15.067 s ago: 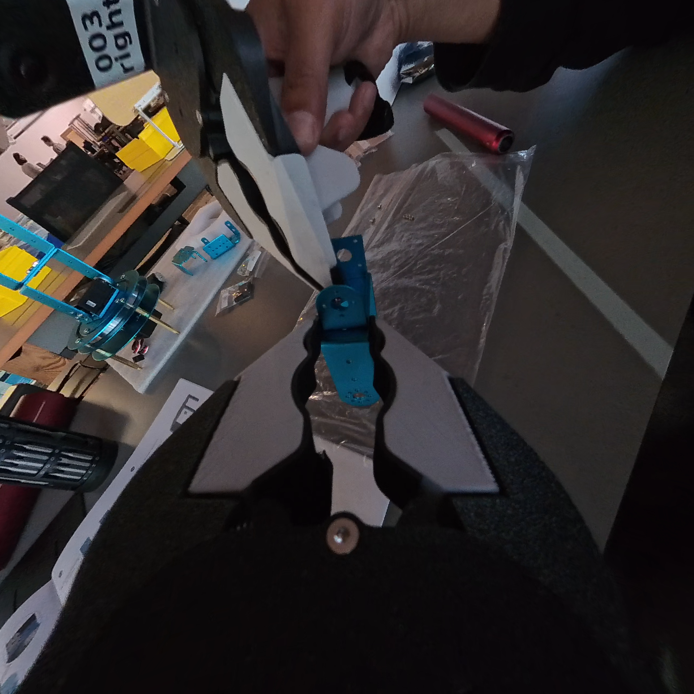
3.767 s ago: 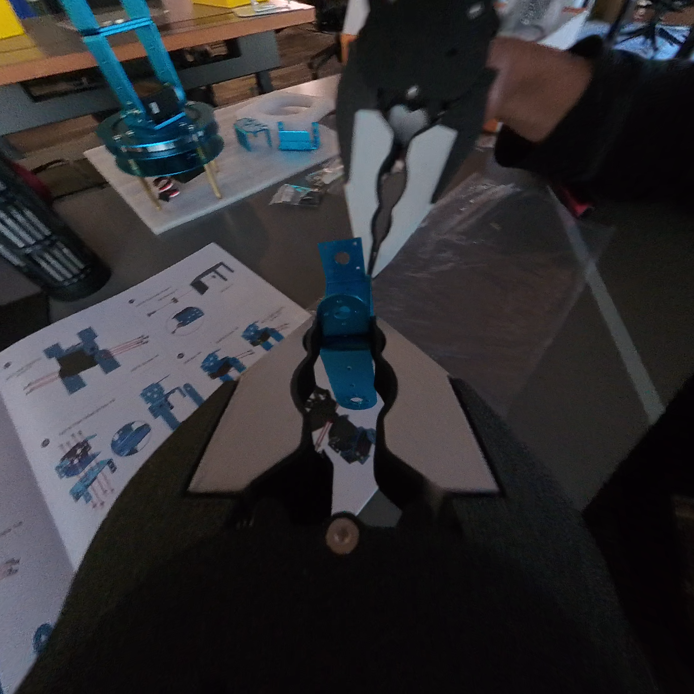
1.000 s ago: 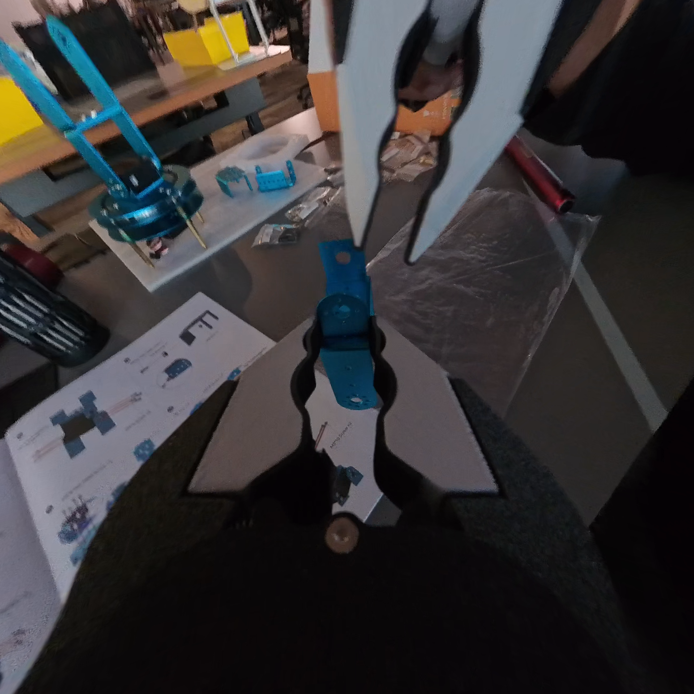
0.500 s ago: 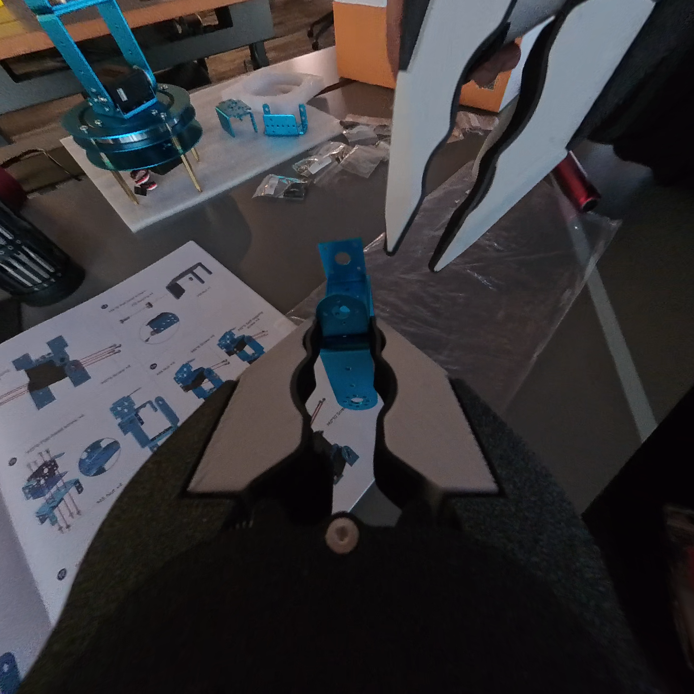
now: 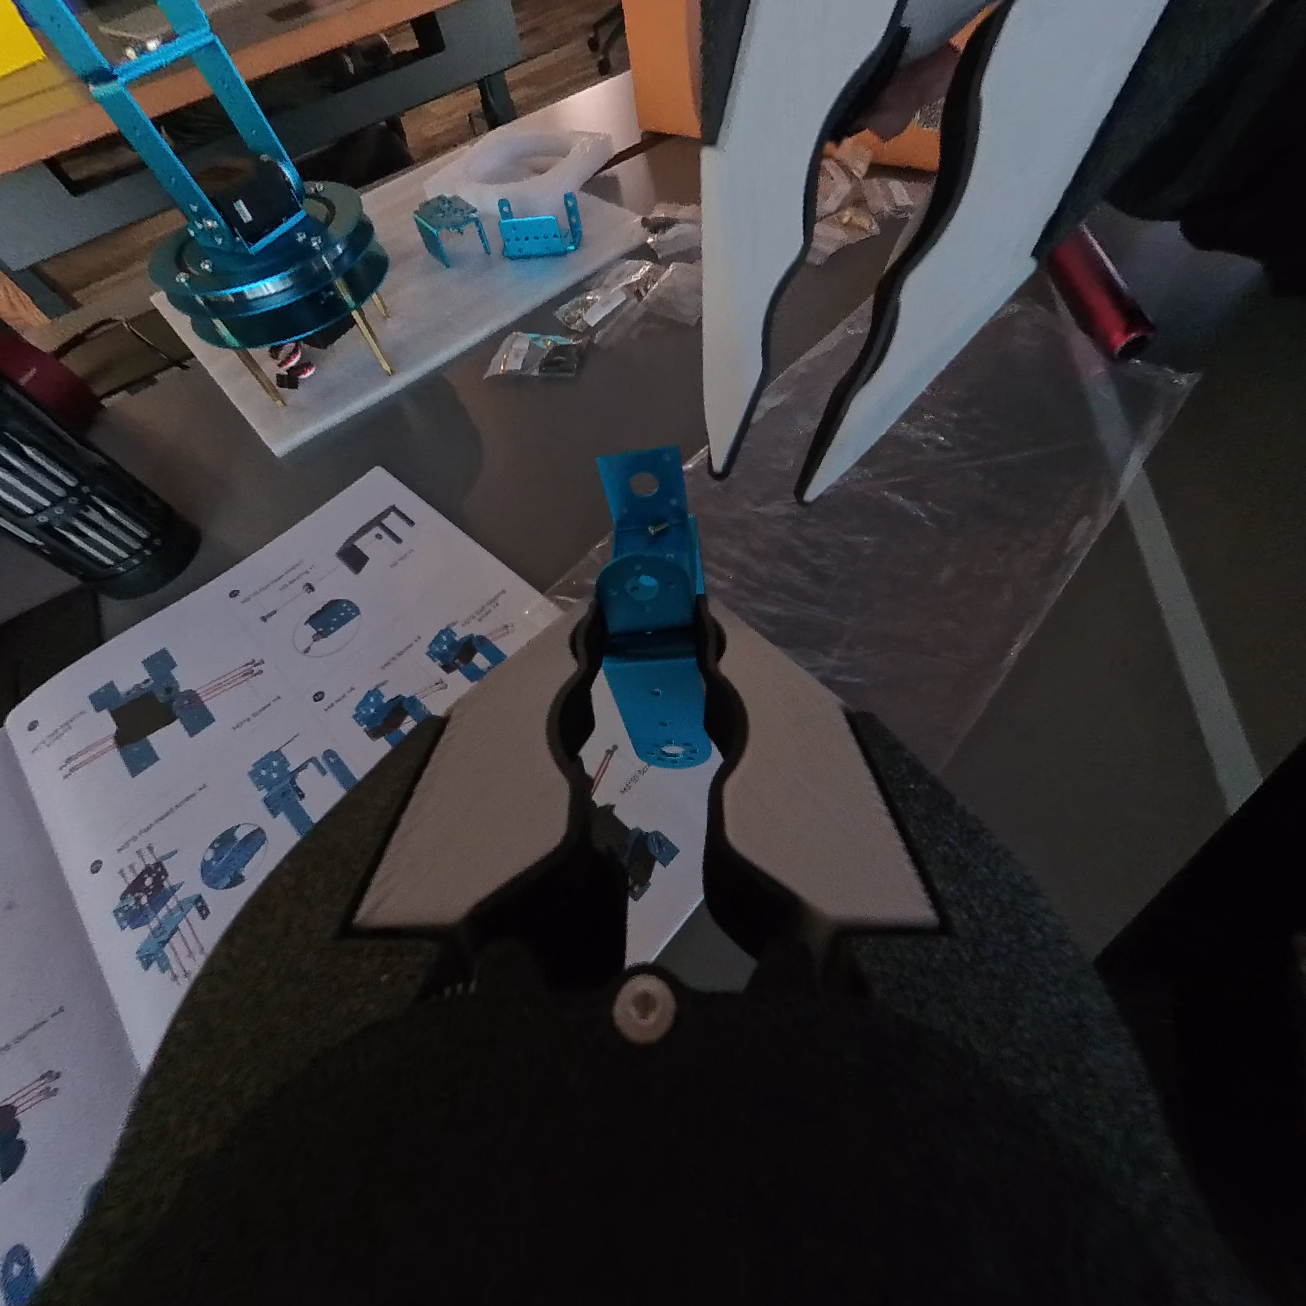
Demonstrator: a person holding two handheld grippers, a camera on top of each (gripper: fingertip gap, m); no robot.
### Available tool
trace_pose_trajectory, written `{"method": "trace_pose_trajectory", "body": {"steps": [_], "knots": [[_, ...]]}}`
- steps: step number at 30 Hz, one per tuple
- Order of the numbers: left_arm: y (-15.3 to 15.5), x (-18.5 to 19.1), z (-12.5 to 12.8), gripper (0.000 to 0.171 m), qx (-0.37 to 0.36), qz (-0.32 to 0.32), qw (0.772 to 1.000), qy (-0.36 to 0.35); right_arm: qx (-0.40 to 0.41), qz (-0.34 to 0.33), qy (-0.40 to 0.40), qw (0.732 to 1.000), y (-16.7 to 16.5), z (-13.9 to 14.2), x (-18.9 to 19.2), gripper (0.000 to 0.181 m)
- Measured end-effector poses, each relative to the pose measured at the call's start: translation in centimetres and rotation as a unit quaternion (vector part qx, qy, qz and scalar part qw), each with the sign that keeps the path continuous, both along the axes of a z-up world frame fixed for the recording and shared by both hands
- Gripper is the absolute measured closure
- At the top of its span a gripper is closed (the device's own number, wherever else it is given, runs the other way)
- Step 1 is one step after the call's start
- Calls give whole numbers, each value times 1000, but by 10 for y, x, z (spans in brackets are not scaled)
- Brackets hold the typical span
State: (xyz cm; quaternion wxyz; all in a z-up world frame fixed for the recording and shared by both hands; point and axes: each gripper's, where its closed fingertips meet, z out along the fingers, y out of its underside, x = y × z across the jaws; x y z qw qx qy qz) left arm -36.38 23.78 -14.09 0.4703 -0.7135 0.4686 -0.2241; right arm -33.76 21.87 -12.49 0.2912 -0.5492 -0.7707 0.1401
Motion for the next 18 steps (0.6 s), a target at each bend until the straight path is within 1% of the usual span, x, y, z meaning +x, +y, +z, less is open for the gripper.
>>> {"method": "trace_pose_trajectory", "body": {"steps": [2,4,6,7,9,10,12,13,16,18], "knots": [[0,0,4,147,19,-4,1000,0,-7,5,8,1000,-1,6,4,162],[0,0,8,147,50,-7,999,7,-14,-8,19,1000,6,14,11,164],[0,0,13,147,80,-7,997,10,-40,-17,36,998,12,18,17,164],[4,-2,15,147,110,6,994,27,-51,-22,42,998,16,18,20,164],[4,-1,14,147,173,3,982,71,-77,-32,40,996,23,12,26,163],[2,2,17,147,191,-1,979,68,-92,-39,37,994,26,8,28,161],[-2,11,29,147,217,-12,976,27,-115,-46,32,992,31,1,33,160],[0,12,33,147,247,-6,969,30,-121,-49,31,991,33,-2,34,160],[2,15,34,147,336,8,938,83,-123,-55,23,991,37,-9,38,160],[3,18,33,147,395,15,910,127,-119,-62,10,991,40,-14,42,160]]}}
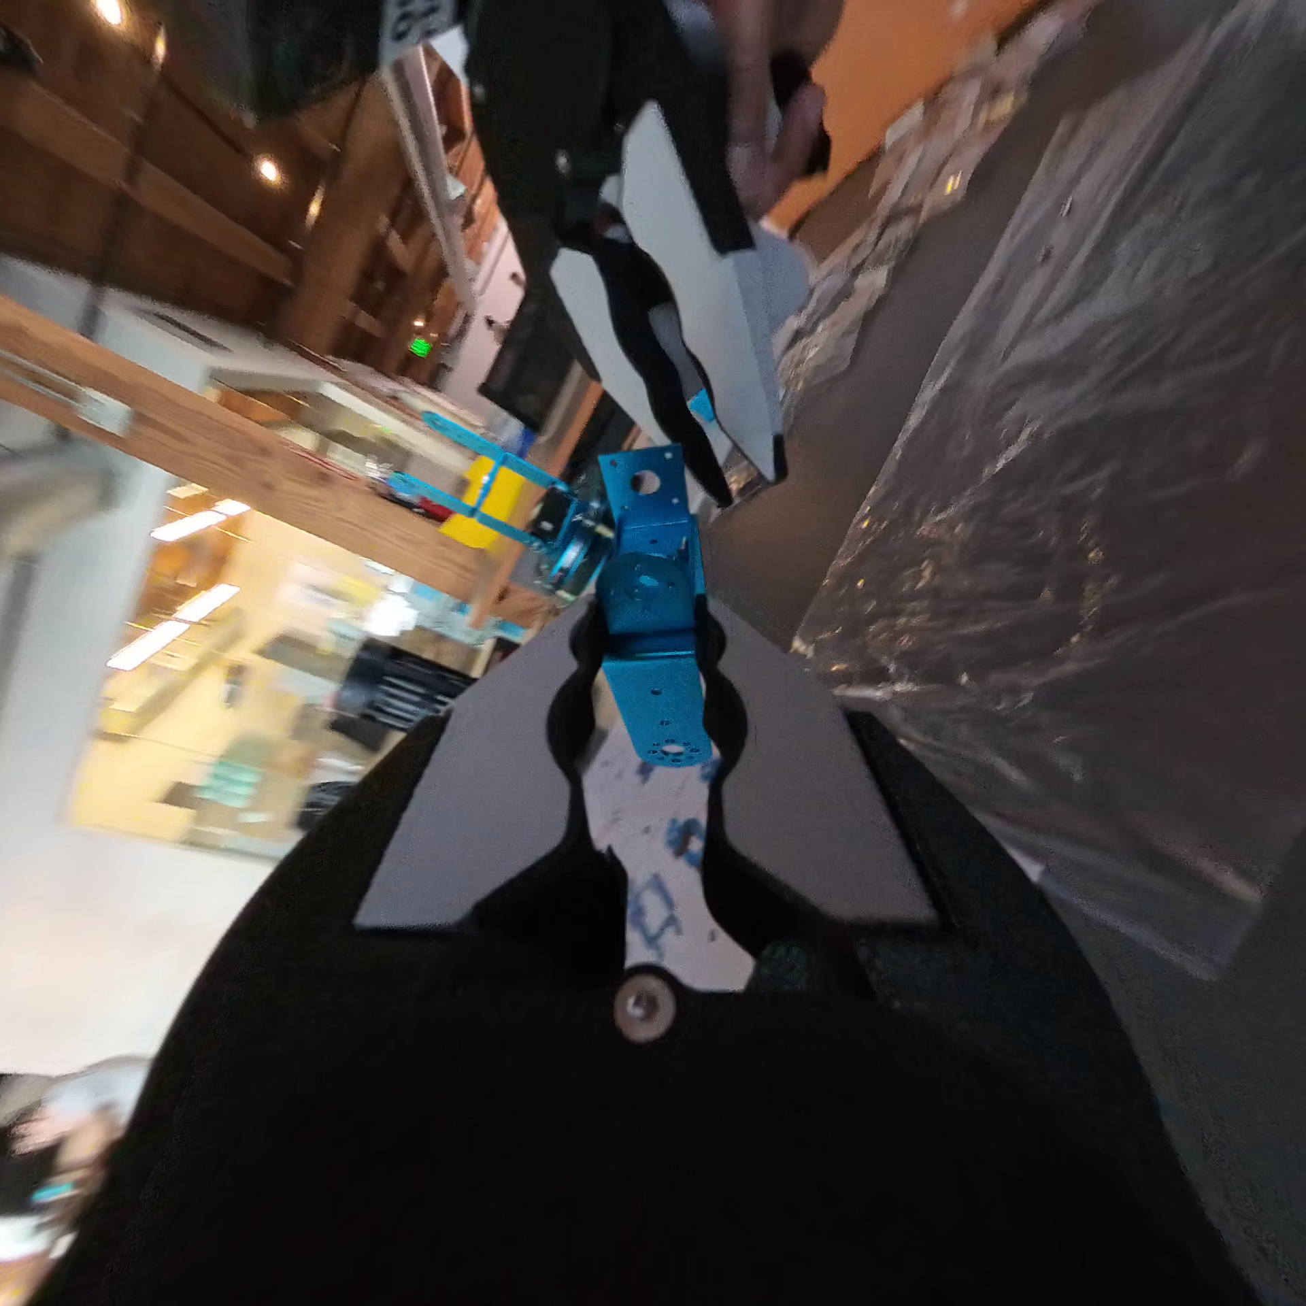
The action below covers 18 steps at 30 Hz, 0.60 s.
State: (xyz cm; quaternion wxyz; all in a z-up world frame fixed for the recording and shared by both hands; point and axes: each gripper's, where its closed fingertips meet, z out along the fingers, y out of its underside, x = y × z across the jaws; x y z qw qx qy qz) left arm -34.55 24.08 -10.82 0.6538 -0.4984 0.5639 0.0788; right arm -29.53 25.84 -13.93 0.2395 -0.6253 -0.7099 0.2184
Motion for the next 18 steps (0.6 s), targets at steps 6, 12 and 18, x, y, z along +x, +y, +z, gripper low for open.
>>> {"method": "trace_pose_trajectory", "body": {"steps": [6,12,18], "knots": [[17,3,-28,147,193,80,955,212,-4,-16,-46,999,-6,-30,18,157],[9,20,-39,147,241,54,937,247,-30,-20,-50,998,-20,-46,30,153],[-7,46,-37,147,322,27,907,269,-78,6,-47,996,-41,-40,31,154]]}}
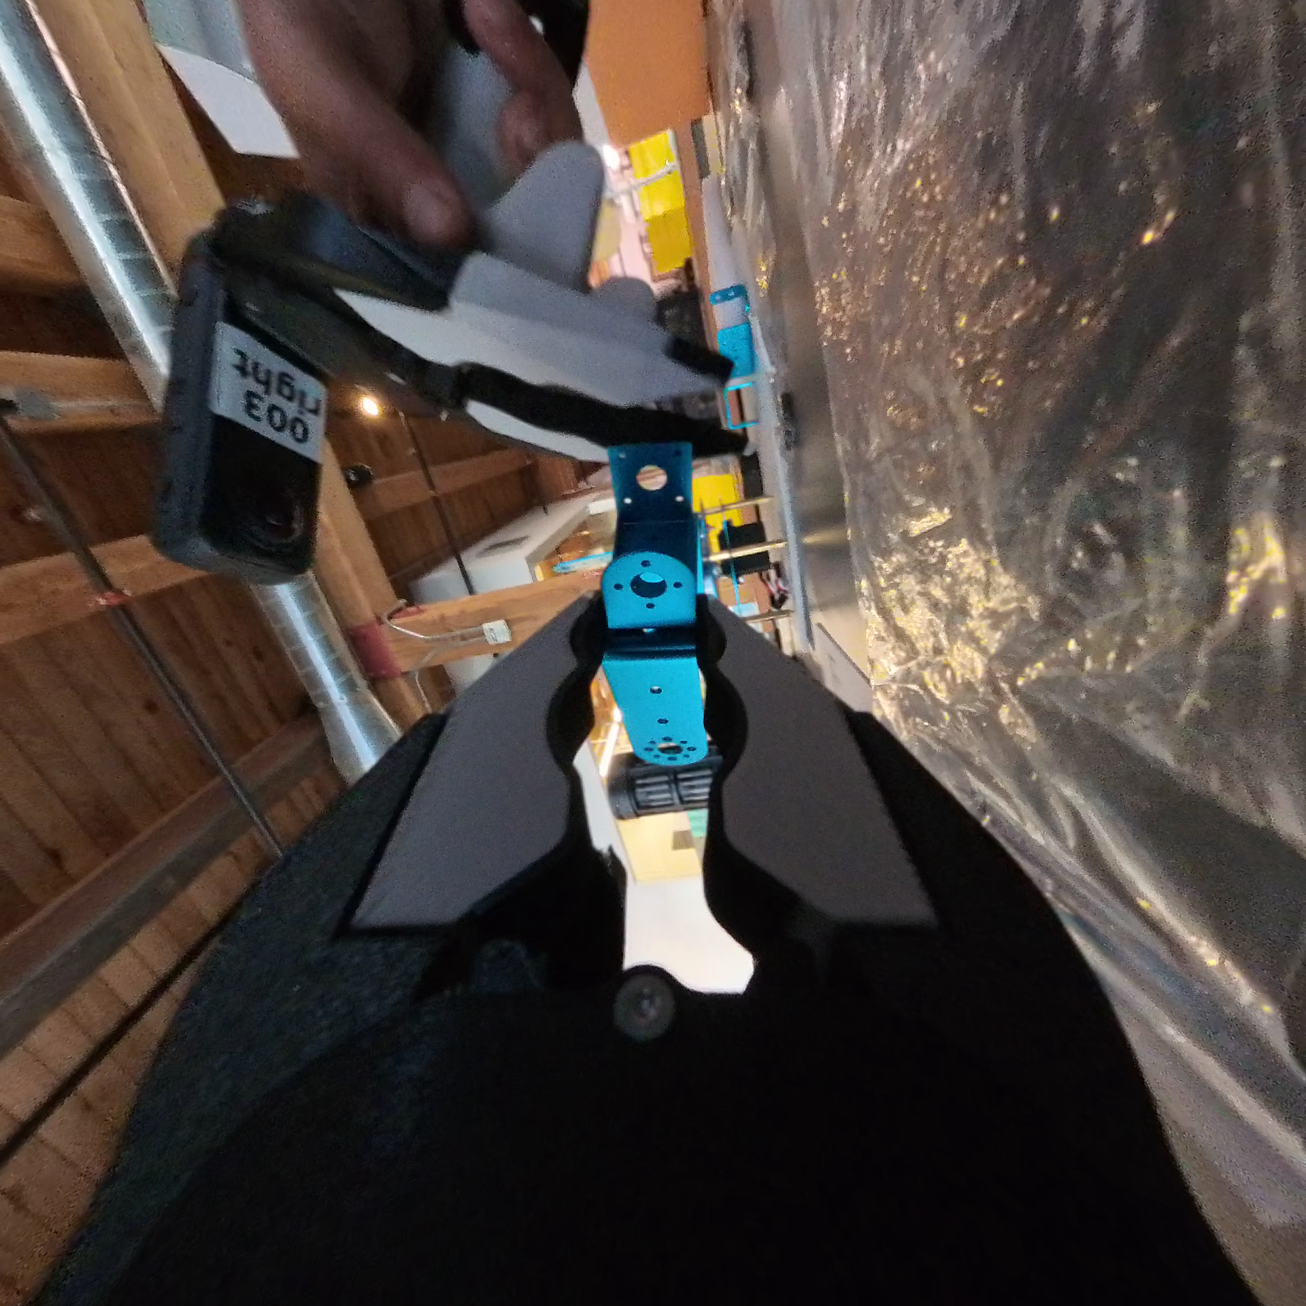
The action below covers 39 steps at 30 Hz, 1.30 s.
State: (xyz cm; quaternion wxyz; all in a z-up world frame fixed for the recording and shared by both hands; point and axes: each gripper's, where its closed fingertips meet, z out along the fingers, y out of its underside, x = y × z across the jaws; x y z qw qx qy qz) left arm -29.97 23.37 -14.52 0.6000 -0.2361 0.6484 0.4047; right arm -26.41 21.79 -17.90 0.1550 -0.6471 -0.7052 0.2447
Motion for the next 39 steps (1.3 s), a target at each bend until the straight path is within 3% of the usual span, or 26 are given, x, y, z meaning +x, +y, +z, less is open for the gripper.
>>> {"method": "trace_pose_trajectory", "body": {"steps": [4,8,12,15,21,24,30,35,39], "knots": [[3,-1,2,146,-2,14,1000,-14,16,1,-32,999,0,-5,7,154],[20,-23,16,147,-114,39,982,-145,37,-9,-22,999,5,-10,0,158],[44,-64,39,147,-244,61,916,-313,74,-12,-46,996,14,-27,-7,168],[52,-86,44,147,-333,61,858,-386,72,-1,-46,996,14,-32,-10,179],[39,-89,50,147,-458,22,774,-436,-26,31,13,999,-1,-25,-22,169],[34,-88,54,147,-472,15,764,-440,-43,38,17,998,-1,-29,-23,168],[32,-87,56,147,-464,18,772,-434,-61,38,2,997,-3,-36,-18,165],[29,-81,55,147,-489,4,751,-443,-43,29,7,999,3,-36,-20,167],[29,-79,53,147,-496,4,748,-441,-30,32,23,999,4,-33,-28,169]]}}
